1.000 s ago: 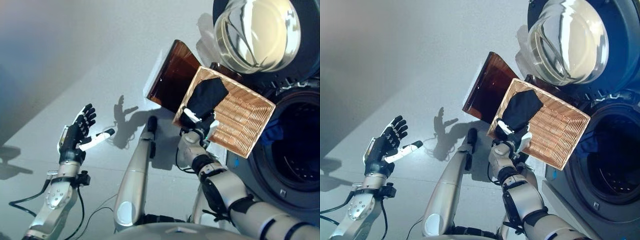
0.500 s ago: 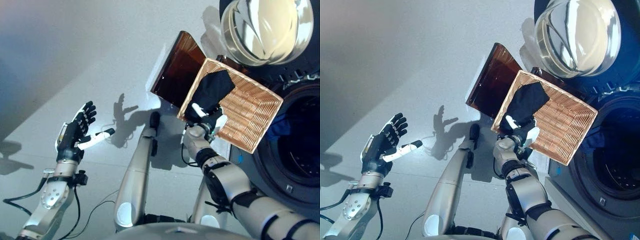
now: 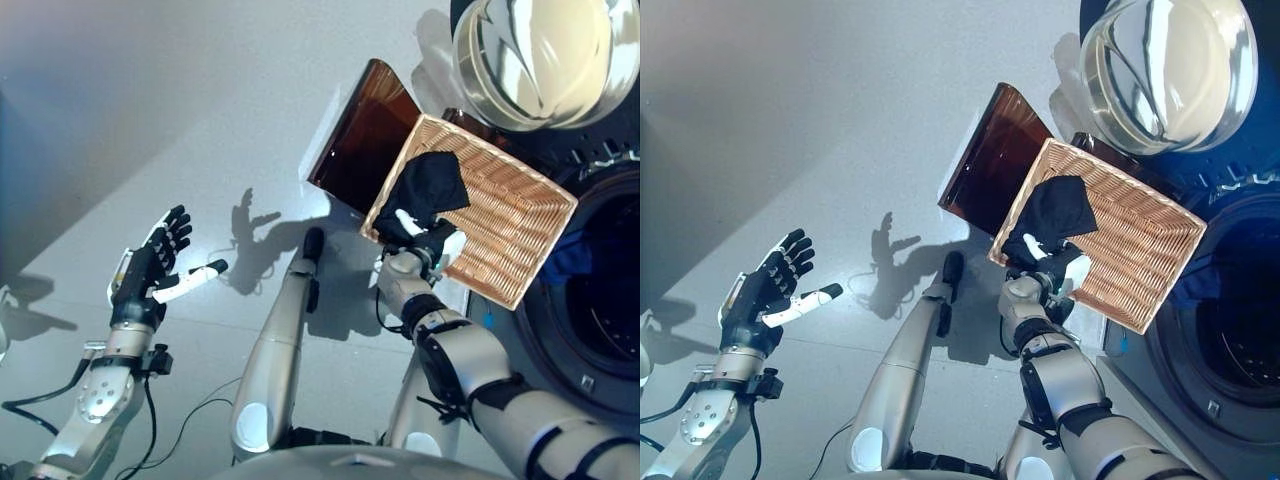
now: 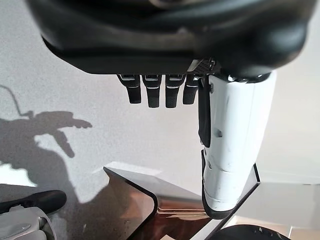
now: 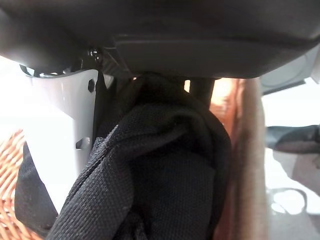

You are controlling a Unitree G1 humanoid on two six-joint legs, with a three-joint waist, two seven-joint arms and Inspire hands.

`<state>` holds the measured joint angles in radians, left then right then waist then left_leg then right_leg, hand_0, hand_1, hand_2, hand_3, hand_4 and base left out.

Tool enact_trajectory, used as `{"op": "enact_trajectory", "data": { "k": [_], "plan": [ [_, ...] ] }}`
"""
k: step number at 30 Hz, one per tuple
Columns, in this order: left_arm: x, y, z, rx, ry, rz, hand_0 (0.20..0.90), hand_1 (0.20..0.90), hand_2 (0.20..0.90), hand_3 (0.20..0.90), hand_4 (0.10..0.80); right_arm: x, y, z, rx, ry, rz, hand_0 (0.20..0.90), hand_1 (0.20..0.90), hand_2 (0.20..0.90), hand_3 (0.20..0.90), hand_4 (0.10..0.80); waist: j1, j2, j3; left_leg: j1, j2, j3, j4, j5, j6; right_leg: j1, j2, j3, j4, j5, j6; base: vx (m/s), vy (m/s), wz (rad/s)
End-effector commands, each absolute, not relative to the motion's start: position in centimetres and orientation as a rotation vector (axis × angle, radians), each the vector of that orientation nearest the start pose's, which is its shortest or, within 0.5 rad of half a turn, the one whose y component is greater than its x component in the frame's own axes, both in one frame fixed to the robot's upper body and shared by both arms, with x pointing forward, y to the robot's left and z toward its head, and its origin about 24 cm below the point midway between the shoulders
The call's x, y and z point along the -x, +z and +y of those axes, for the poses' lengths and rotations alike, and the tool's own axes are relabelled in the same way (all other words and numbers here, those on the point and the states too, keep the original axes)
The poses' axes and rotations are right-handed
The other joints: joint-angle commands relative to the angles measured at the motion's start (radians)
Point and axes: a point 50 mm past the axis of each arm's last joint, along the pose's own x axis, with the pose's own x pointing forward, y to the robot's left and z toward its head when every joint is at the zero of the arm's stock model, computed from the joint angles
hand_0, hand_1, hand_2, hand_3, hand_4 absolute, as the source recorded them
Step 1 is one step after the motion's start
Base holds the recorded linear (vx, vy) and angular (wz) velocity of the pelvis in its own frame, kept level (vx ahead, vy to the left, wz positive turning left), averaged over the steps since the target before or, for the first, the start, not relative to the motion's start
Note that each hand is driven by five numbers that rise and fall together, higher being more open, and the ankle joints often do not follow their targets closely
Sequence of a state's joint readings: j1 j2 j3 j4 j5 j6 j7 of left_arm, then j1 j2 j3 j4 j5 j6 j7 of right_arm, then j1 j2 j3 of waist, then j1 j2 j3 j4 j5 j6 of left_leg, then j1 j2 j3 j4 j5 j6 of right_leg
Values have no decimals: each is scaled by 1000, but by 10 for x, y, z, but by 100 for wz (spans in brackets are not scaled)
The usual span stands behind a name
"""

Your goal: Pick up the clothes and place them into the washing machine

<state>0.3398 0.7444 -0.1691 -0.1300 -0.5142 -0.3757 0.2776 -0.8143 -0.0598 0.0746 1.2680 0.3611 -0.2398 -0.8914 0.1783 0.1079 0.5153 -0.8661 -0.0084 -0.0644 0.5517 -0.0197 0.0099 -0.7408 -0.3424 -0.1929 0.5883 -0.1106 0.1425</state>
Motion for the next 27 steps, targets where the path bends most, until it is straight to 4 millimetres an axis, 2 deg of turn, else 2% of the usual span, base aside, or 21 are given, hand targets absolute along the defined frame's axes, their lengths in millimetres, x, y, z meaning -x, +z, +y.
{"op": "enact_trajectory", "data": {
  "k": [1, 7, 14, 19, 27],
  "plan": [
    [-181, 86, 254, -126, 88, -211, 900, 900, 900, 900, 800, -349, 26, -160, -43, -855, 268, 200, 200, 200, 200, 300, 5, 18, -31, -33, 74, -14, -59, 38, -77, -15, -65, 50, -124, 218, 69, 0, 0, 0],
    [-181, 85, 256, -125, 93, -208, 900, 900, 900, 900, 800, -346, 25, -165, -75, -870, 255, 200, 200, 200, 200, 300, -1, 12, -36, -25, 78, -11, -69, 44, -78, -4, -65, 47, -133, 222, 70, 0, -1, 1],
    [-179, 78, 260, -106, 116, -180, 900, 900, 900, 900, 800, -336, 27, -169, -213, -800, 107, 200, 200, 200, 200, 300, -31, -23, -50, 29, 90, -5, -113, 57, -84, 43, -60, 41, -173, 235, 75, 13, -3, -1],
    [-175, 62, 262, -82, 115, -107, 900, 900, 900, 900, 800, -311, 9, -193, -305, -760, 62, 200, 200, 200, 200, 300, -58, -56, -67, 108, 93, -1, -169, 72, -91, 128, -59, 23, -229, 240, 81, 57, -13, -7],
    [-172, 45, 261, -55, 91, -36, 900, 900, 900, 900, 800, -287, -4, -222, -376, -764, 28, 200, 200, 200, 200, 300, -86, -76, -99, 216, 98, 3, -236, 85, -96, 232, -51, 6, -291, 247, 88, 91, -18, -5]
  ]
}}
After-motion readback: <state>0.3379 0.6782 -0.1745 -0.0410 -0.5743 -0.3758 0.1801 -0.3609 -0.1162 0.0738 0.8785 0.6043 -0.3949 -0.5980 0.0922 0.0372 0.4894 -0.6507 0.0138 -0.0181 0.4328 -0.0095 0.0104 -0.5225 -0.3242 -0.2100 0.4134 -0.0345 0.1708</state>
